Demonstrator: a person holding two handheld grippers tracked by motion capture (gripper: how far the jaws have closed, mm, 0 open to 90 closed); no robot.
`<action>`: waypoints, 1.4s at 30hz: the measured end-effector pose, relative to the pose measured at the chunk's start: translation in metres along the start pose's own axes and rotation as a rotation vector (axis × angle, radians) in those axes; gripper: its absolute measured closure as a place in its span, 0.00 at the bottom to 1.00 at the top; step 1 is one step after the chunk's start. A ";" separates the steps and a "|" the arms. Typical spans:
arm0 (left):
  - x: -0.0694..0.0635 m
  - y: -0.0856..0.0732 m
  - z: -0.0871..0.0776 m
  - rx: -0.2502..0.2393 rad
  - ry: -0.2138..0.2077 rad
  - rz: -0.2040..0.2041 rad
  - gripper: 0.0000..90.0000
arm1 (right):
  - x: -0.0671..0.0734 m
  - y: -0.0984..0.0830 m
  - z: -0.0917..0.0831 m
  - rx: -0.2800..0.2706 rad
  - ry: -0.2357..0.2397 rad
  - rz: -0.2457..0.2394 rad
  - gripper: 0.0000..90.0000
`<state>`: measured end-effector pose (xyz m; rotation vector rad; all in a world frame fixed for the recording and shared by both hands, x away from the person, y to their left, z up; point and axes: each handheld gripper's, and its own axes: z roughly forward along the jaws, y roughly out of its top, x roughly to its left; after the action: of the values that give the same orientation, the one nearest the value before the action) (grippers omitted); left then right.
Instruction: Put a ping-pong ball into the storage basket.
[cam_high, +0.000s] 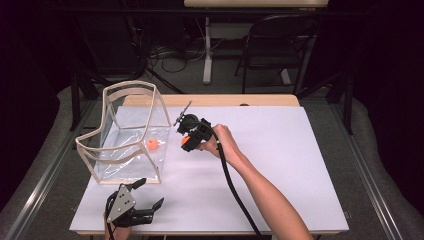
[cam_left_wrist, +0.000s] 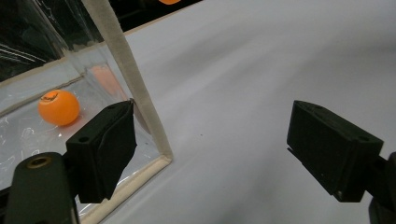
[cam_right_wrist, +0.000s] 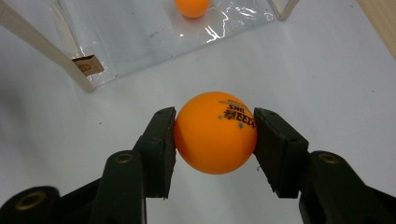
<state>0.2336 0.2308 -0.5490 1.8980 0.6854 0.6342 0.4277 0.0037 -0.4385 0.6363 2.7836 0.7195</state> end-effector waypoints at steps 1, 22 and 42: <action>0.000 0.000 0.000 0.001 0.002 0.004 0.17 | 0.000 0.001 0.000 0.003 0.000 0.000 0.56; 0.000 0.000 0.000 -0.003 0.001 0.004 0.17 | 0.002 0.016 -0.012 0.006 -0.012 -0.026 0.56; 0.000 0.001 0.000 -0.005 0.003 0.004 0.17 | 0.002 0.030 -0.025 0.002 -0.031 -0.039 0.56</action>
<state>0.2335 0.2309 -0.5483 1.8942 0.6817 0.6406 0.4290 0.0177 -0.4023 0.5867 2.7604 0.6933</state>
